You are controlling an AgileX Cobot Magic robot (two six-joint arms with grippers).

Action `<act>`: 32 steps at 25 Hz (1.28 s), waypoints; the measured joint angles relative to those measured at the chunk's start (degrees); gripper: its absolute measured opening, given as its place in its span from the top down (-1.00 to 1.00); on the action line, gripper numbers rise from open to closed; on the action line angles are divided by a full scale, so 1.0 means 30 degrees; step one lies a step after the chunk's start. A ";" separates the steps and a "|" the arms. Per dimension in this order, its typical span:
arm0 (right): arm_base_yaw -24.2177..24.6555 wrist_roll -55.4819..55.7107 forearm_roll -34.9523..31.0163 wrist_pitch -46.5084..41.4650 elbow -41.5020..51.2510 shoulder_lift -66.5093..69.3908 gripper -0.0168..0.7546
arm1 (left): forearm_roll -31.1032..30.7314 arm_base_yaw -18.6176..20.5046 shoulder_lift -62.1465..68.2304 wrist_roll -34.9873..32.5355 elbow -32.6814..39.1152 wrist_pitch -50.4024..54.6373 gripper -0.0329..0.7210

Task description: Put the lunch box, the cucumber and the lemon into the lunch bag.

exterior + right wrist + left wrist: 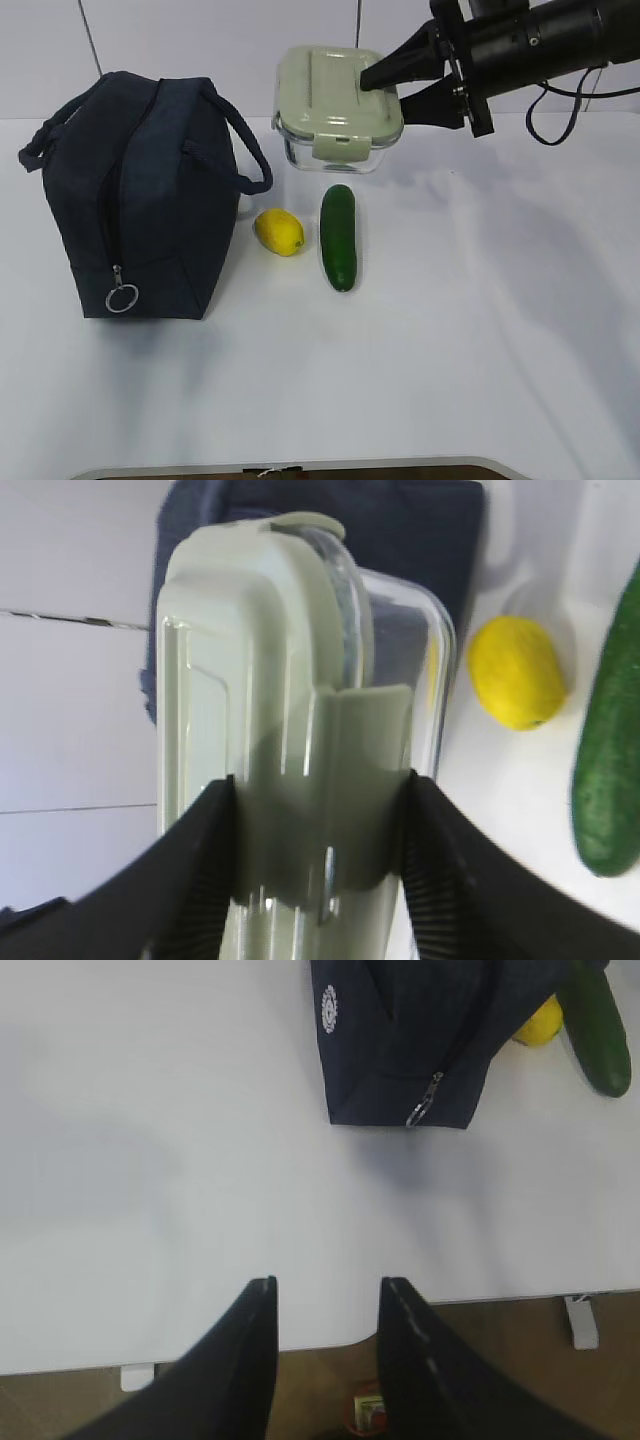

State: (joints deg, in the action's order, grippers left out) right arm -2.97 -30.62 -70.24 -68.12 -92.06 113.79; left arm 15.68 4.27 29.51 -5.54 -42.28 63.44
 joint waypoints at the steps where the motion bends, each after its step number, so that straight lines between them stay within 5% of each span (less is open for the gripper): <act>1: 0.0000 0.0035 -0.0449 0.0000 0.0000 0.0000 0.00 | 0.0233 0.0000 0.0950 0.0035 -0.0291 -0.0148 0.27; 11: 0.0000 0.0035 -0.2266 0.0065 0.0034 0.0000 0.00 | 0.2556 0.0000 0.8039 -0.0665 -0.3274 -0.1697 0.27; 32: -0.2779 -0.1586 -0.4852 0.0160 0.0034 0.0000 0.00 | 0.9450 -0.0074 1.7720 -0.6996 -0.7140 -0.3244 0.02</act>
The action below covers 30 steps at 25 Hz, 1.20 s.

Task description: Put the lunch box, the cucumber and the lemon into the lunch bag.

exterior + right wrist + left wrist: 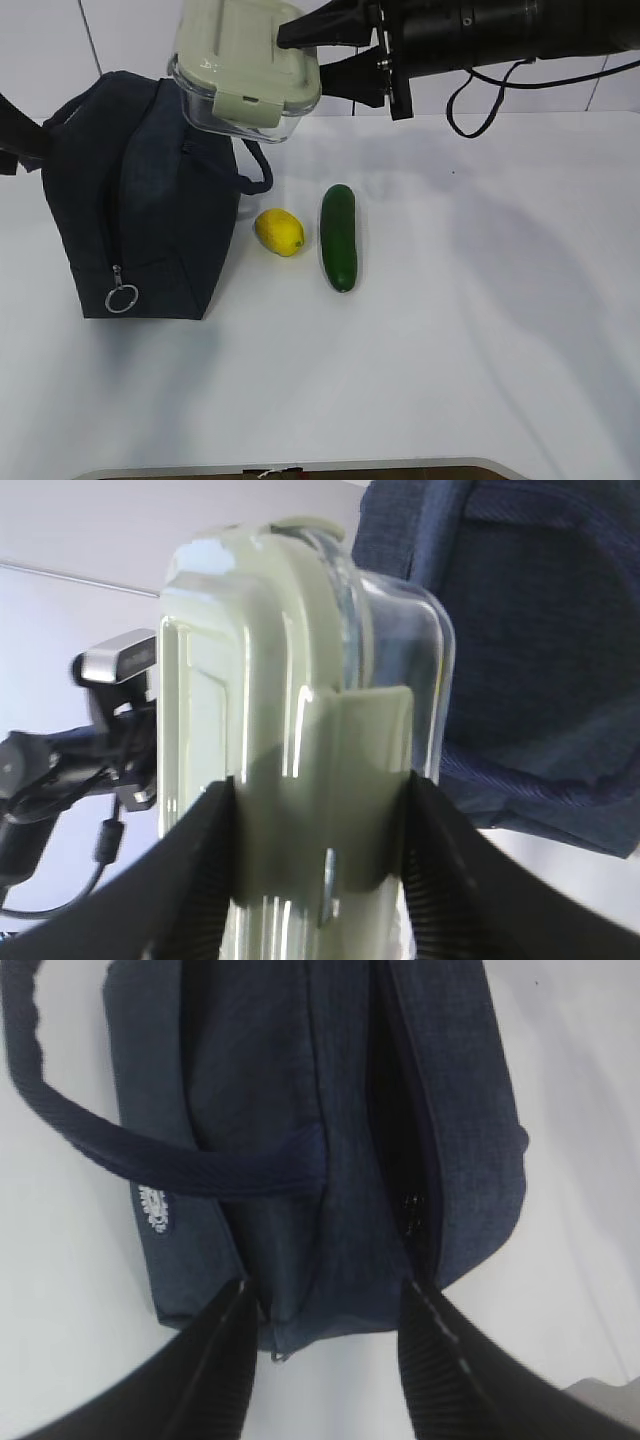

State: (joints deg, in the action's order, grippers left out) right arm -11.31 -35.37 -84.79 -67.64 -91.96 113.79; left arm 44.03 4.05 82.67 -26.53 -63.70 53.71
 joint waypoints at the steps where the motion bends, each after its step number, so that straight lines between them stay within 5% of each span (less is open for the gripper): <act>1: -0.0035 -0.0045 -0.0091 0.0000 0.0000 0.0000 0.00 | 0.0330 0.0000 0.0364 -0.0314 0.0000 0.0000 0.02; 11: -0.0063 -0.0218 -0.0724 0.0045 0.0000 0.0000 0.00 | 0.2096 0.0000 0.2664 -0.2306 -0.0450 0.0000 0.07; 19: -0.0282 -0.0218 -0.1030 0.0131 0.0000 0.0000 0.00 | 0.2398 0.0000 0.3273 -0.3729 -0.0801 0.0140 0.90; 30: -0.1851 -0.1202 -0.1608 0.1392 0.0000 0.0000 0.00 | 0.4700 0.0000 0.2291 -0.6386 -0.0801 0.0923 0.94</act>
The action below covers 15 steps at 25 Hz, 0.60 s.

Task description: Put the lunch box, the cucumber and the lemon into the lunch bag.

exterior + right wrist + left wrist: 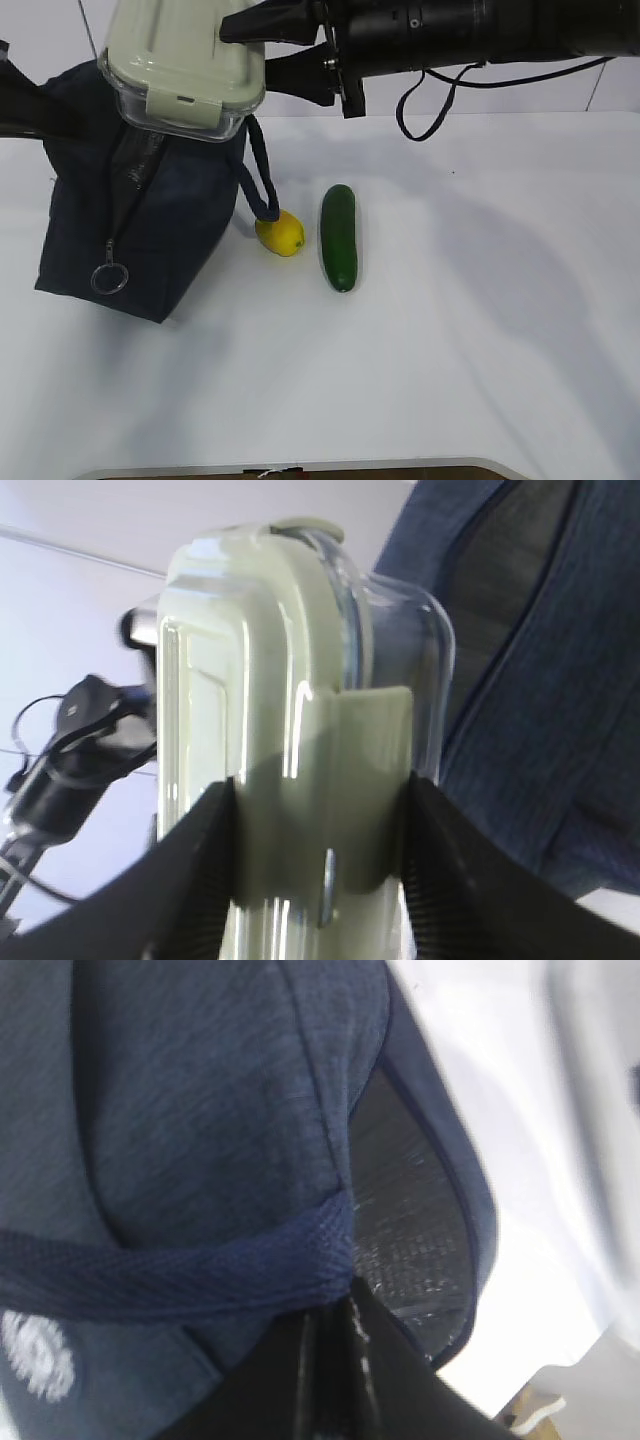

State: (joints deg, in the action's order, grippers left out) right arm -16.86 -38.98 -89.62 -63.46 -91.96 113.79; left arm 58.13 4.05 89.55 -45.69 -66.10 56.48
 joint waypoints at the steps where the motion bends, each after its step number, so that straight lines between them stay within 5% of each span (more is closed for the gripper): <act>1: 0.0000 -0.0080 0.0044 0.0207 0.0000 0.0000 0.00 | 0.0028 0.0000 -0.0243 -0.0043 0.0000 0.0000 0.94; 15: -0.0045 -0.0238 0.0566 0.1315 0.0000 0.2834 0.00 | 0.1532 0.0000 -0.1983 -0.1812 0.0000 0.0692 0.94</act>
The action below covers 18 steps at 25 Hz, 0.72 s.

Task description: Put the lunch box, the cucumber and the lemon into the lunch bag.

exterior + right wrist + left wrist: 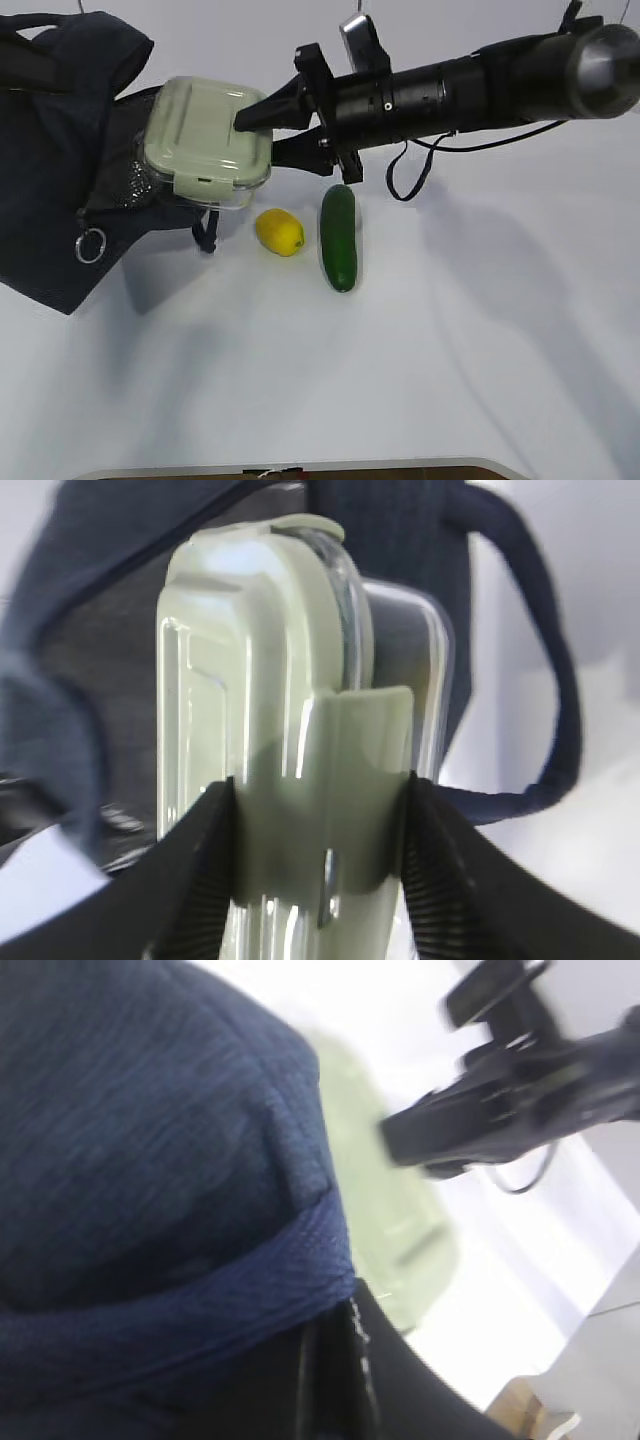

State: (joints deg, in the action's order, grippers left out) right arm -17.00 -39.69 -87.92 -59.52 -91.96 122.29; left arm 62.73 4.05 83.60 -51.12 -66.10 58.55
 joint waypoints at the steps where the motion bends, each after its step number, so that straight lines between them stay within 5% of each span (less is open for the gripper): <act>1: -0.0075 0.0000 0.0000 0.0091 0.0000 0.0184 0.00 | 0.0132 0.0000 0.0000 -0.0098 0.0000 0.0098 0.94; 18: -0.1613 -0.0387 -0.1983 0.0279 0.0000 0.1132 0.00 | 0.0012 0.0000 0.0899 -0.0596 0.0000 0.2385 0.94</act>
State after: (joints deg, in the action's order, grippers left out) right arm -21.83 -40.86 -93.87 -58.68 -91.96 125.69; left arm 62.77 4.05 86.29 -52.91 -66.10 65.71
